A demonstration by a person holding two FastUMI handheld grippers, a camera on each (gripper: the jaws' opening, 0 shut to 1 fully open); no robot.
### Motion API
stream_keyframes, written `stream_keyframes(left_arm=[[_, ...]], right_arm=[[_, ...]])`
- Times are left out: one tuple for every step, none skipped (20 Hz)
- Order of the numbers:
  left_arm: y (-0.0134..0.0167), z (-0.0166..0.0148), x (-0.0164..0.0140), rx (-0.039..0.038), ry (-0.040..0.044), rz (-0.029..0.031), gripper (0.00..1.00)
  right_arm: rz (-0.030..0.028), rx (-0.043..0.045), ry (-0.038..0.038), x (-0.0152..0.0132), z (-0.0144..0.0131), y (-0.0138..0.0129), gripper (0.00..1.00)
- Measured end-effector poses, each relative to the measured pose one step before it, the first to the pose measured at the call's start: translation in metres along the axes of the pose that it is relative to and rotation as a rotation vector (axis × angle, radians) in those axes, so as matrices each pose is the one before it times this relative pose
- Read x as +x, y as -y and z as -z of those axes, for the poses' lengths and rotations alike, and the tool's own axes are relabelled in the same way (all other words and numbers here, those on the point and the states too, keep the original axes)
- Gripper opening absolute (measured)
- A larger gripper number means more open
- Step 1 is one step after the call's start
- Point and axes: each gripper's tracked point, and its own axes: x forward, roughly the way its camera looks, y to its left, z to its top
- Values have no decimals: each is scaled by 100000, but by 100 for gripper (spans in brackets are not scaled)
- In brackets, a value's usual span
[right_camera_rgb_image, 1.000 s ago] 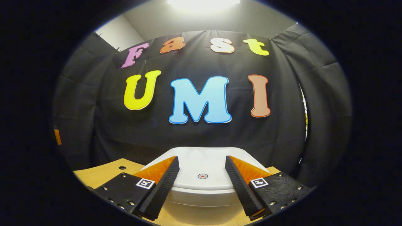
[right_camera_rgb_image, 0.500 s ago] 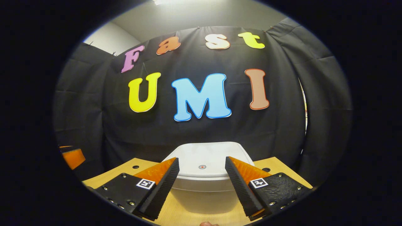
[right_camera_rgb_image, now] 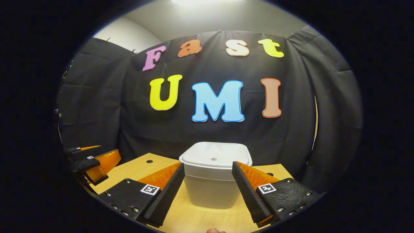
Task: Press the lid of the desktop garbage bin to open it, pick up the crumpled paper on the desktop and throw it into the bin, then pick up the pop can on the desktop and drop it into the bin, and finally close the garbage bin lid.
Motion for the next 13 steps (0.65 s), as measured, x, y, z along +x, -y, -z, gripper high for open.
stream_keyframes(left_arm=[[107,-358,56,87,756,380,94],[183,-169,-6,-284,346,773,94],[195,-25,-17,-46,75,747,94],[-61,-38,20,353,547,207,94],[-69,-86,8,524,445,205,94],[-80,-55,-20,543,13,143,94],[-66,-95,94,441,-135,93,94],[-19,-54,-33,297,271,232,94],[-86,-380,-144,116,440,5,94],[-209,12,-201,170,249,-304,94],[-131,-225,-141,432,25,-252,94],[114,-388,-212,587,492,49,94],[262,-361,-131,475,411,652,94]], right_arm=[[-1156,-2042,-82,-384,134,-550,95],[-1701,-1562,-34,-372,43,-677,95],[-1063,-530,462,-275,-83,-459,94],[-665,76,1087,-256,-293,-349,94],[-475,290,1285,-79,-290,-279,94],[-197,-23,1104,-70,-338,-205,94],[191,-311,1034,4,-189,-118,94],[148,-156,844,-8,-262,-72,94],[-453,-180,999,27,-240,-197,94],[-376,-130,594,-2,-242,-119,94],[-457,-153,390,15,-53,-94,94],[-789,-229,399,38,-172,-175,94],[-308,-388,640,80,-276,-26,94]])
